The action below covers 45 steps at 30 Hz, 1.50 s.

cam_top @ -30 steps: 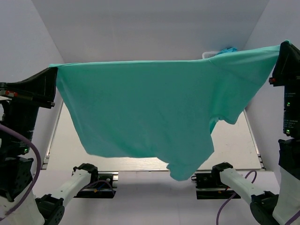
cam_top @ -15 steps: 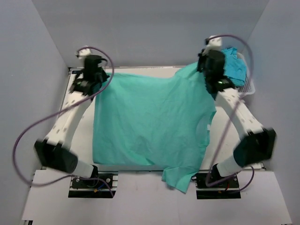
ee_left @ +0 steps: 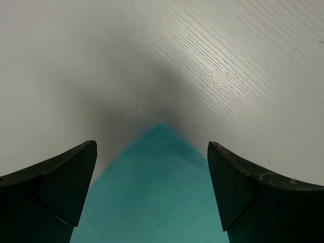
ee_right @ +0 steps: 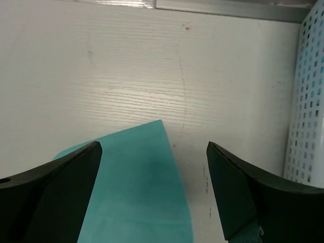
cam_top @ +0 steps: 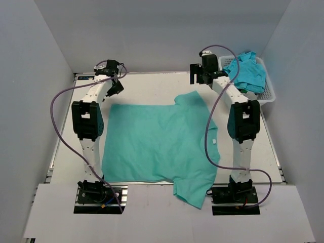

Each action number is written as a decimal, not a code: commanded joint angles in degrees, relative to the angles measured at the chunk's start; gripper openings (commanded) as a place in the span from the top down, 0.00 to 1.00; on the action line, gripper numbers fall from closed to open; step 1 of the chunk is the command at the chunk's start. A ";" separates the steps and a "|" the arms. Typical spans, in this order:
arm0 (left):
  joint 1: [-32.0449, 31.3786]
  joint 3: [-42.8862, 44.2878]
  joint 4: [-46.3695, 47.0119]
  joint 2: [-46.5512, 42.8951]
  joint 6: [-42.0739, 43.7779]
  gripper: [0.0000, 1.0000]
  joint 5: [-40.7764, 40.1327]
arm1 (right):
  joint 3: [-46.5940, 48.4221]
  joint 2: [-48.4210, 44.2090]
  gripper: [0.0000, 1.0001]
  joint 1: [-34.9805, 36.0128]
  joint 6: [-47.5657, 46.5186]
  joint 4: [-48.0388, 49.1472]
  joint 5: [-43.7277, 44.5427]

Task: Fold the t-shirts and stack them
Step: Flatten out the tshirt

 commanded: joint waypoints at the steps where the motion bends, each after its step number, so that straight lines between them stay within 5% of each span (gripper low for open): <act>1: -0.53 -3.53 -0.59 -12.02 1.02 0.00 2.07 | -3.00 -11.86 0.10 0.40 2.64 -2.26 -5.39; 10: -2.29 -32.79 10.39 -28.13 0.14 0.00 14.20 | -35.01 -32.61 0.10 1.28 12.49 -2.87 -13.58; 15: -2.29 -36.51 12.94 -28.67 -0.99 0.00 16.50 | -47.05 -35.54 0.10 1.89 15.74 -1.21 -15.25; 20: -2.29 -39.24 15.59 -25.08 -1.00 0.00 17.64 | -48.65 -31.33 0.10 1.46 16.71 -0.41 -13.85; 32: -1.06 -30.11 15.69 -10.06 0.84 0.00 17.38 | -26.37 -8.85 0.10 -1.70 16.10 -9.63 -4.26; 45: -1.06 9.96 6.10 11.50 6.73 0.00 18.78 | 18.18 16.57 0.10 -5.49 6.44 -14.74 -11.47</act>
